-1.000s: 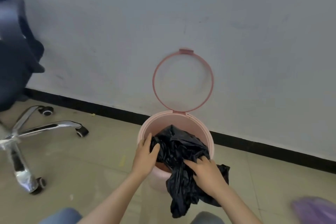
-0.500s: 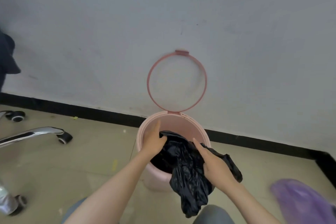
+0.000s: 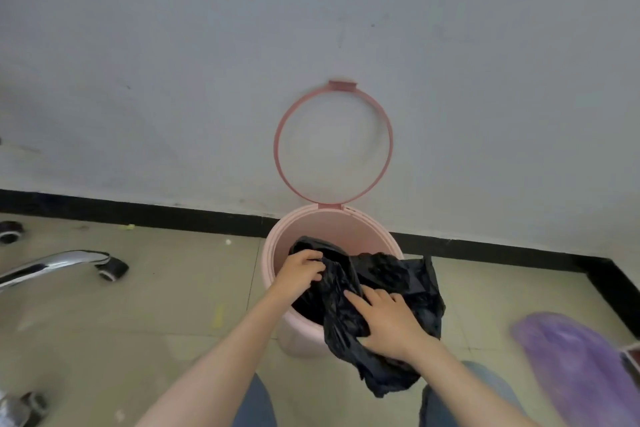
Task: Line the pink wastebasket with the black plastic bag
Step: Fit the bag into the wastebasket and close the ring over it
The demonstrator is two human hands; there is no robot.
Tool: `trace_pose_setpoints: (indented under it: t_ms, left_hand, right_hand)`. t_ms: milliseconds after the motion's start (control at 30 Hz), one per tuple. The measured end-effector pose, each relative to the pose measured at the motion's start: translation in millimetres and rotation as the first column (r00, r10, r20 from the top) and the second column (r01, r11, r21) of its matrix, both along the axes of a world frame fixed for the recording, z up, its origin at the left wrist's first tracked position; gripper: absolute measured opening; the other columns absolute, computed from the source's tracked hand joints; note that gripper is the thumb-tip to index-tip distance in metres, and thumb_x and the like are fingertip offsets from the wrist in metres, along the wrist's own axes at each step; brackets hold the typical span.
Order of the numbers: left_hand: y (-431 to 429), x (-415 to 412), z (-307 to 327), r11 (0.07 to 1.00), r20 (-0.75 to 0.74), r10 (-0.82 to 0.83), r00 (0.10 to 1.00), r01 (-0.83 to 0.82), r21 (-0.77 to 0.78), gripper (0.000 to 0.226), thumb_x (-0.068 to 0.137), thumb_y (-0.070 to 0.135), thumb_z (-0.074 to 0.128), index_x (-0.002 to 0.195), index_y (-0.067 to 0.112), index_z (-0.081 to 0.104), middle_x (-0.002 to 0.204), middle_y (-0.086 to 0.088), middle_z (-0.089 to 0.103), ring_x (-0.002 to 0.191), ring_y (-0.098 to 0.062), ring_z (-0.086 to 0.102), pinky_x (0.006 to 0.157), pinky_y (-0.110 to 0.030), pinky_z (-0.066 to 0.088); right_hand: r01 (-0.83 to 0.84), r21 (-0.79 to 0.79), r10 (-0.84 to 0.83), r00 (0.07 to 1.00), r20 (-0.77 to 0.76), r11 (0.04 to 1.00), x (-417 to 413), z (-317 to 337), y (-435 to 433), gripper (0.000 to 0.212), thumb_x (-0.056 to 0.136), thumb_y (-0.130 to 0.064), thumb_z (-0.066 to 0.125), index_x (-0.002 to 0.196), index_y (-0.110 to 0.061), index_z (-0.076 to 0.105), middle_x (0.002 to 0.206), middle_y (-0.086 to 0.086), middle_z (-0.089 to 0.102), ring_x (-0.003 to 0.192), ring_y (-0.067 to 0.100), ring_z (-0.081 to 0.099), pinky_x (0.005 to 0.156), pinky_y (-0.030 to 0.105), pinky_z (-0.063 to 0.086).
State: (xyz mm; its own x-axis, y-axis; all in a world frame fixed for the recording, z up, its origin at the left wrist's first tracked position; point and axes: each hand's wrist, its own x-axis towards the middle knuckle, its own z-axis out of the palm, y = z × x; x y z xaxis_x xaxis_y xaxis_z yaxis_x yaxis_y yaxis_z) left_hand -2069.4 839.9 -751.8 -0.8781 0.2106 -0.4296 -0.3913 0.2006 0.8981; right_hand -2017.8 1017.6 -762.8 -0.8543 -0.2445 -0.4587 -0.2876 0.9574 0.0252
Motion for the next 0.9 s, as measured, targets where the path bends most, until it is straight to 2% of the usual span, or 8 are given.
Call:
trace_pose_setpoints:
  t_ms: [100,200,333,500,633,733,833,900]
  left_hand:
    - [-1.9,-5.8,-1.7,0.990,-0.017,0.134,0.991,-0.133,0.051,0.022,0.094,0.009,0.041,0.106,0.005,0.060,0.083,-0.005,0.064,0.070,-0.013,0.058,0.064,-0.021,0.042]
    - [-8.3,-14.9,-4.4,0.930,-0.121,0.367,0.922,-0.361,0.066,0.021,0.091,0.001,0.040,0.086,0.007,0.060,0.077,-0.009,0.060,0.068,-0.021,0.056,0.062,-0.025,0.042]
    - [-7.9,-13.2,-9.6,0.804,-0.252,0.571,0.781,-0.595,-0.023,0.018,0.091,0.002,0.038,0.094,0.011,0.053,0.096,-0.006,0.055,0.088,-0.021,0.050,0.077,-0.030,0.038]
    - [20.9,-13.7,-28.2,0.974,-0.231,0.199,0.953,-0.219,-0.065,0.048,0.083,-0.004,0.044,0.129,0.012,0.041,0.119,-0.004,0.052,0.118,-0.025,0.048,0.102,-0.040,0.040]
    - [32.6,-9.9,-41.5,0.892,-0.169,-0.153,0.974,0.063,-0.448,0.091,0.080,0.013,0.060,0.146,0.020,-0.002,0.140,-0.012,0.042,0.125,-0.036,0.043,0.101,-0.046,0.042]
    - [33.2,-6.6,-37.8,0.881,-0.337,-0.161,0.928,-0.018,-0.472,0.068,0.086,0.005,0.052,0.144,0.015,0.018,0.128,-0.015,0.057,0.110,-0.032,0.057,0.091,-0.040,0.050]
    - [19.1,-9.7,-31.4,0.874,-0.468,-0.262,0.844,0.002,-0.486,0.044,0.087,0.000,0.051,0.130,0.009,0.047,0.126,-0.013,0.059,0.116,-0.029,0.055,0.098,-0.033,0.042]
    - [-0.4,-16.2,-34.8,0.808,-0.504,-0.365,0.783,-0.002,-0.589,0.032,0.086,-0.002,0.050,0.117,0.003,0.058,0.118,-0.017,0.062,0.112,-0.030,0.056,0.095,-0.033,0.042]
  right_hand:
    - [-0.086,-0.019,0.085,0.995,-0.046,0.996,2.4,-4.9,0.4,0.047,0.088,-0.023,0.051,0.134,-0.023,0.040,0.124,0.011,0.051,0.115,0.029,0.043,0.095,0.039,0.032]
    - [0.053,-0.338,-0.037,0.998,0.052,0.940,-15.1,8.1,11.7,0.023,0.086,-0.009,0.053,0.103,-0.011,0.068,0.073,-0.004,0.049,0.077,0.017,0.046,0.069,0.025,0.030]
    - [0.300,-0.717,-0.423,0.906,0.007,0.630,-32.6,33.4,33.4,0.038,0.076,0.004,0.053,0.048,-0.020,0.048,0.053,-0.005,0.048,0.055,0.007,0.040,0.054,0.028,0.028]
    - [0.317,-0.887,-0.642,0.766,0.031,0.335,-40.2,52.1,46.8,0.025,0.084,0.007,0.050,0.097,-0.010,0.065,0.091,0.003,0.065,0.084,0.014,0.058,0.074,0.026,0.045]
    - [0.232,-0.973,-0.694,0.699,0.170,-0.004,-37.7,59.5,52.9,0.029,0.090,0.009,0.040,0.111,-0.004,0.057,0.097,-0.001,0.061,0.083,0.001,0.059,0.066,0.002,0.048]
    - [0.197,-0.964,-0.725,0.636,0.265,-0.179,-40.6,62.4,58.8,0.029,0.091,0.009,0.036,0.102,-0.006,0.059,0.086,-0.006,0.062,0.068,-0.007,0.063,0.059,0.004,0.048]
    - [0.144,-0.889,-0.751,0.487,0.446,-0.435,-43.4,66.1,74.0,0.034,0.092,-0.001,0.036,0.068,-0.015,0.057,0.055,-0.007,0.063,0.061,0.013,0.053,0.055,0.019,0.046]
    - [0.115,-0.800,-0.712,0.393,0.582,-0.589,-44.4,70.4,88.2,0.036,0.093,-0.011,0.035,0.061,-0.018,0.050,0.042,-0.006,0.058,0.055,0.014,0.046,0.045,0.015,0.041]
